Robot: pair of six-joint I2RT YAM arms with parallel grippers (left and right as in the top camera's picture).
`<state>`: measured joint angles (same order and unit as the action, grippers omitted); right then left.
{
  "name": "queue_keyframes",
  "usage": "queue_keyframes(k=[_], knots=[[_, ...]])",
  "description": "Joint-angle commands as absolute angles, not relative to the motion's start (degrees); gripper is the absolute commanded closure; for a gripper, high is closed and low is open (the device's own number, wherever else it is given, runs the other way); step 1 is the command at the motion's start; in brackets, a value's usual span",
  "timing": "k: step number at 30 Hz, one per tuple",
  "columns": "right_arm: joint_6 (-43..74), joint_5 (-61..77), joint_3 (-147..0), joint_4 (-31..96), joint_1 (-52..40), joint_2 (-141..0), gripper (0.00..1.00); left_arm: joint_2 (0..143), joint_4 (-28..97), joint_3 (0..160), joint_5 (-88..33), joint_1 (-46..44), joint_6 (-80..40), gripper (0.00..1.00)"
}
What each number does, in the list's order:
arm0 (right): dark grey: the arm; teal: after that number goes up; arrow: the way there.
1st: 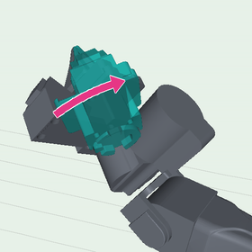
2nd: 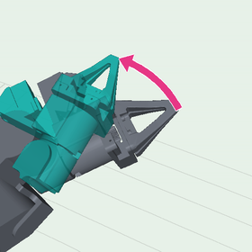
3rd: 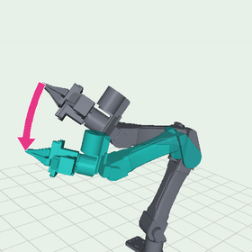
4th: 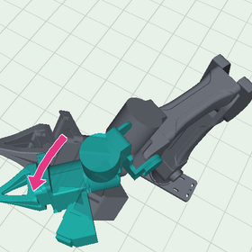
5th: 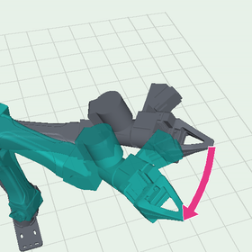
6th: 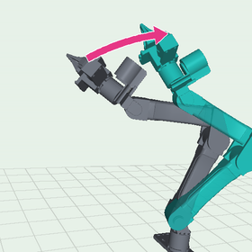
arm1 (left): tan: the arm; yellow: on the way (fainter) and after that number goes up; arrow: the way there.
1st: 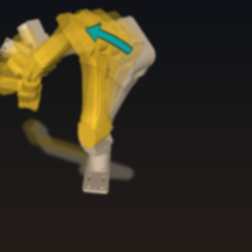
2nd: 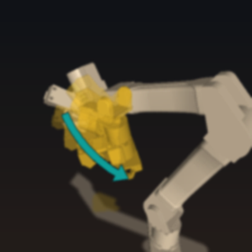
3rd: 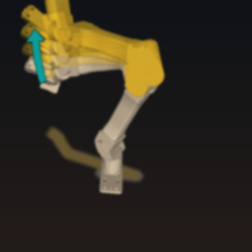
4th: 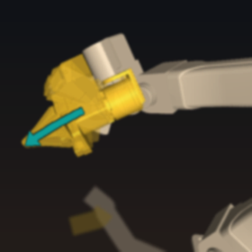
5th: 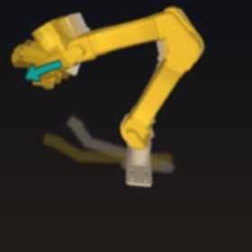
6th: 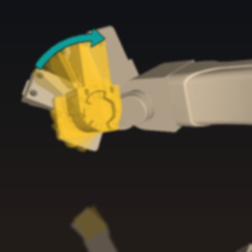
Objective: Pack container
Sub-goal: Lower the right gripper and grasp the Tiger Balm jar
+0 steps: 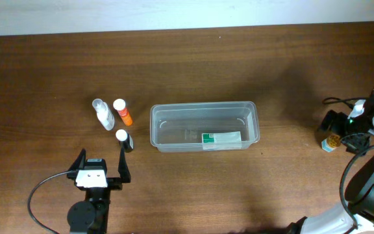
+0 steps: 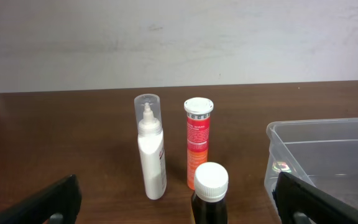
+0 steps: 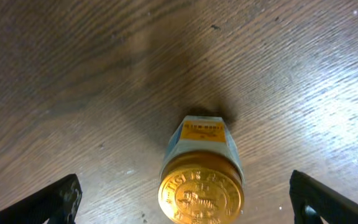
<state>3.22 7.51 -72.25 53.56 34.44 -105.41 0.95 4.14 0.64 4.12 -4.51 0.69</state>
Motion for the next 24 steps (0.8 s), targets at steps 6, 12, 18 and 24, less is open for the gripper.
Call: queue_keyframes(k=[6, 12, 18, 24], knots=[[3.5, 6.9, -70.0, 51.0, 34.5, -105.8, 0.02, 0.4, 4.3, 0.5, 4.8, -4.3, 1.8, 0.01], [3.5, 8.5, -69.9, 49.6, 34.5, -105.8, 0.02, 0.4, 4.3, 0.5, 4.8, -4.3, 1.8, 0.01], [3.3, 6.7, -68.7, 48.1, 34.5, -105.9, 0.02, 0.4, 4.3, 0.5, 4.8, -4.3, 1.8, 0.01], [3.3, 6.8, -68.4, 47.9, 34.5, -105.9, 0.01, 0.4, 4.3, 0.5, 4.8, -4.3, 1.8, 0.01]])
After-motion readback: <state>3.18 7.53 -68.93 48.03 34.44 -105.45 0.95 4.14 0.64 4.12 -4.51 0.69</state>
